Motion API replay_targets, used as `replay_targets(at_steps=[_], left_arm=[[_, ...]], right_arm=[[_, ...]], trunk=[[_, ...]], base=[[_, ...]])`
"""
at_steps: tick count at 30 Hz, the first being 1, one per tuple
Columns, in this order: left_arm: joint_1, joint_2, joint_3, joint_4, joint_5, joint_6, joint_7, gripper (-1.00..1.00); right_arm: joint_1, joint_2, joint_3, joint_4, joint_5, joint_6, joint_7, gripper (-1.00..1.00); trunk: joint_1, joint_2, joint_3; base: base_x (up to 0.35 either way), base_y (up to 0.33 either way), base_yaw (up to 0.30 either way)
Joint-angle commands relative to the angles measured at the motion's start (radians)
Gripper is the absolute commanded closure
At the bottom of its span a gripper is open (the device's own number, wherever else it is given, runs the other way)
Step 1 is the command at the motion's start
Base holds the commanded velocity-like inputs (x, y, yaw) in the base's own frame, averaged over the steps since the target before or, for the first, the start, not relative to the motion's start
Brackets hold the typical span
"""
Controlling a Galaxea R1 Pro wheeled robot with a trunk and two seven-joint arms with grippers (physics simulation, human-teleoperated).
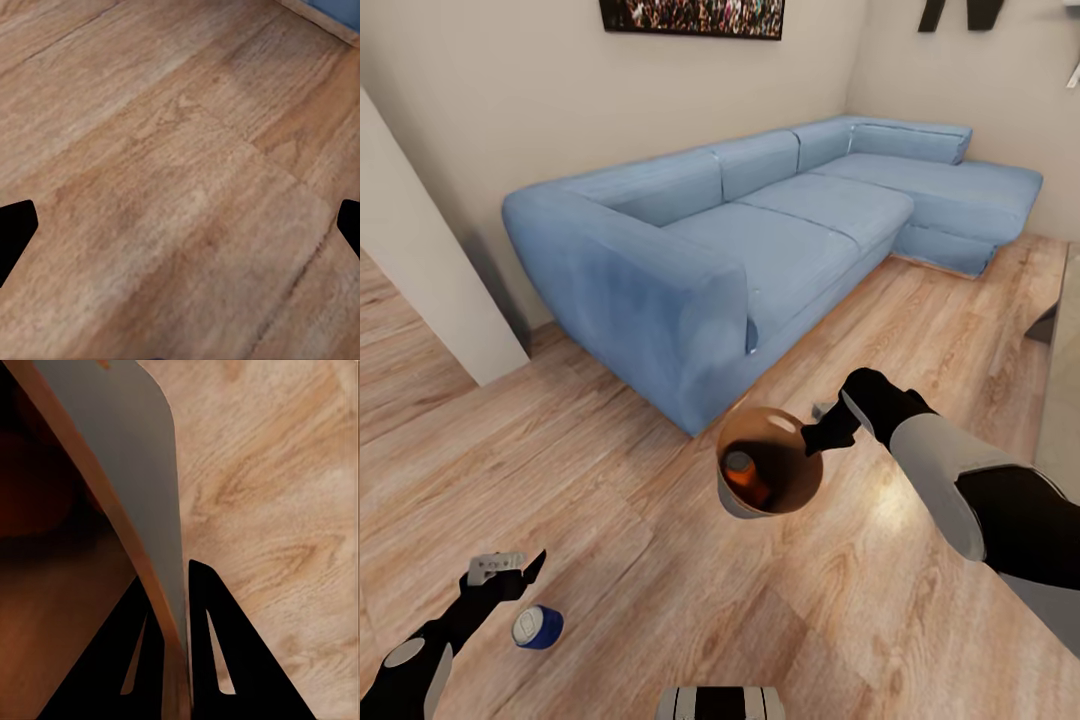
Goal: Put the three can of soda from the living room inside the tash can in the kitchen.
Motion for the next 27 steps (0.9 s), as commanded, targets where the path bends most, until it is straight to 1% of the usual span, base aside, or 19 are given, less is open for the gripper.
replay_targets(at_steps=[1, 5, 8, 10, 15, 18, 27], left_arm=[[0.000, 0.000, 0.000, 0.001, -0.002, 0.000, 0.000, -1.00], [0.000, 0.000, -0.001, 0.009, -0.007, 0.001, 0.002, -1.00], [0.000, 0.000, -0.001, 0.038, -0.008, 0.002, 0.006, -1.00], [0.000, 0.000, -0.001, 0.077, -0.009, 0.002, 0.009, -1.00], [0.000, 0.000, -0.002, 0.112, -0.010, 0.004, 0.011, -1.00], [0.000, 0.000, -0.002, 0.116, -0.010, 0.005, 0.012, -1.00], [0.000, 0.000, -0.001, 0.114, 0.002, 0.006, 0.012, -1.00]], right_arm=[[-0.002, 0.001, -0.017, 0.000, -0.032, 0.008, 0.006, 1.00], [-0.003, 0.006, -0.025, 0.000, -0.032, 0.008, 0.005, 1.00], [-0.003, 0.008, -0.027, 0.000, -0.032, 0.008, 0.004, 1.00], [-0.003, 0.009, -0.028, 0.000, -0.032, 0.008, 0.003, 1.00], [-0.003, 0.011, -0.028, -0.001, -0.032, 0.008, -0.001, 1.00], [-0.003, 0.011, -0.028, -0.001, -0.032, 0.008, -0.015, 1.00], [-0.003, 0.011, -0.028, -0.001, -0.033, 0.008, -0.037, 1.00]], trunk=[[0.004, -0.007, -0.003], [0.019, -0.035, -0.016], [0.031, -0.056, -0.025], [0.038, -0.070, -0.031], [0.057, -0.104, -0.047], [0.058, -0.105, -0.059], [0.058, -0.105, -0.059]], base=[[0.000, 0.000, 0.000], [0.000, 0.000, 0.000], [0.000, 0.000, 0.000], [0.000, 0.000, 0.000], [0.000, 0.000, 0.000], [0.000, 0.000, 0.000], [0.000, 0.000, 0.000]])
